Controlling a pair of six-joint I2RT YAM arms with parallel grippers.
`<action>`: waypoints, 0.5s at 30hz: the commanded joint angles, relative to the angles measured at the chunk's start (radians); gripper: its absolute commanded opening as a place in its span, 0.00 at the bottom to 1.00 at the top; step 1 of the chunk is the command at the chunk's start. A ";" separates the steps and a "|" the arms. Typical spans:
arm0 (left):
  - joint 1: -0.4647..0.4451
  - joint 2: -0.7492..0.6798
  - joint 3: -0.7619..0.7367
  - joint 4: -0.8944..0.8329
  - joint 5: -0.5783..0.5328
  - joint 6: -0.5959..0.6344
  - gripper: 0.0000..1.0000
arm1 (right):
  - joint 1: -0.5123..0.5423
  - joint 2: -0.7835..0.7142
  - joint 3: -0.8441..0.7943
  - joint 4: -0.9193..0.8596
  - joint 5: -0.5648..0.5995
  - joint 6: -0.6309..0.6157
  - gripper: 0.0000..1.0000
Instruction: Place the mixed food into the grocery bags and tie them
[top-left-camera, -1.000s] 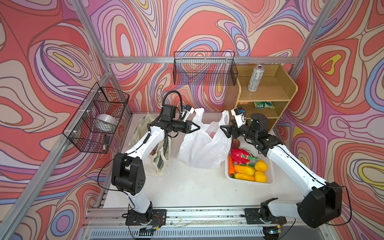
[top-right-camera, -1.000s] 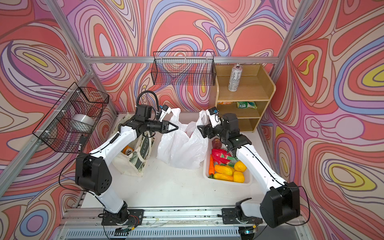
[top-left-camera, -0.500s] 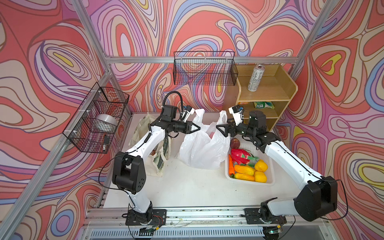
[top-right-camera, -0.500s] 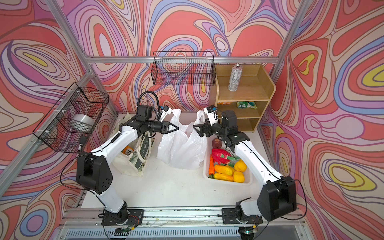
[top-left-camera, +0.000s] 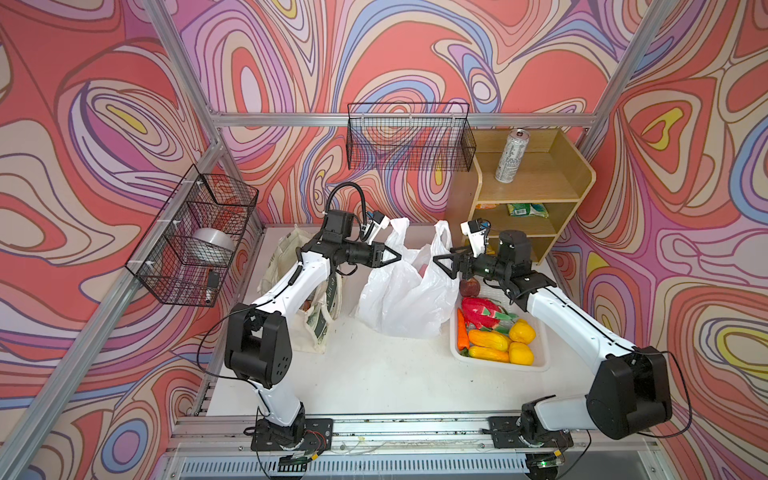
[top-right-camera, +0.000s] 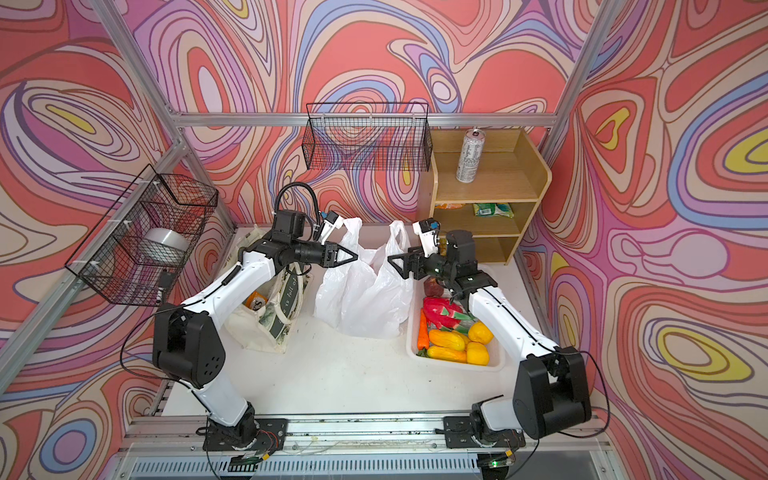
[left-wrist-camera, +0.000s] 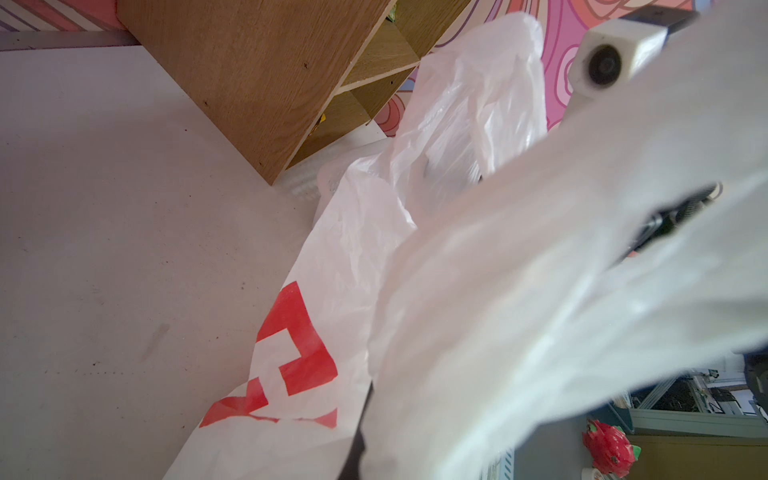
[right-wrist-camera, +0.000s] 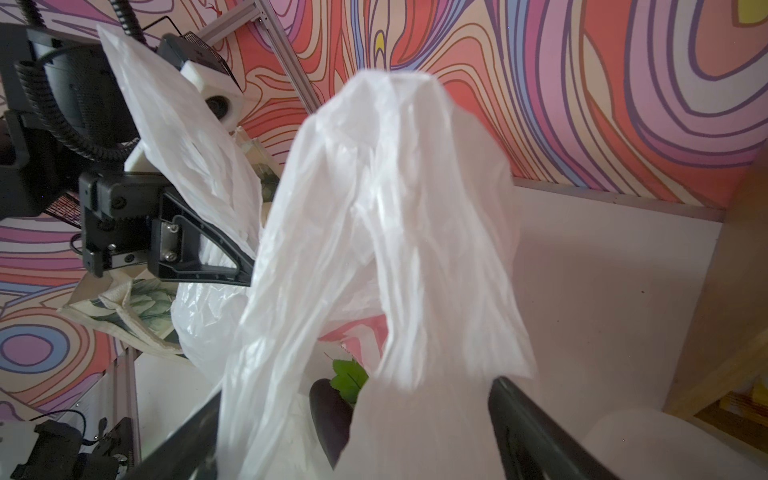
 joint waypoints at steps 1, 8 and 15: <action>-0.003 0.013 0.026 -0.004 0.026 0.025 0.00 | -0.002 0.014 0.005 0.041 -0.074 0.030 0.93; -0.003 0.027 0.041 -0.023 0.032 0.032 0.00 | -0.002 0.025 0.025 0.046 -0.140 0.048 0.96; -0.002 0.032 0.044 -0.032 0.033 0.038 0.00 | -0.001 0.045 0.031 0.053 -0.126 0.053 0.98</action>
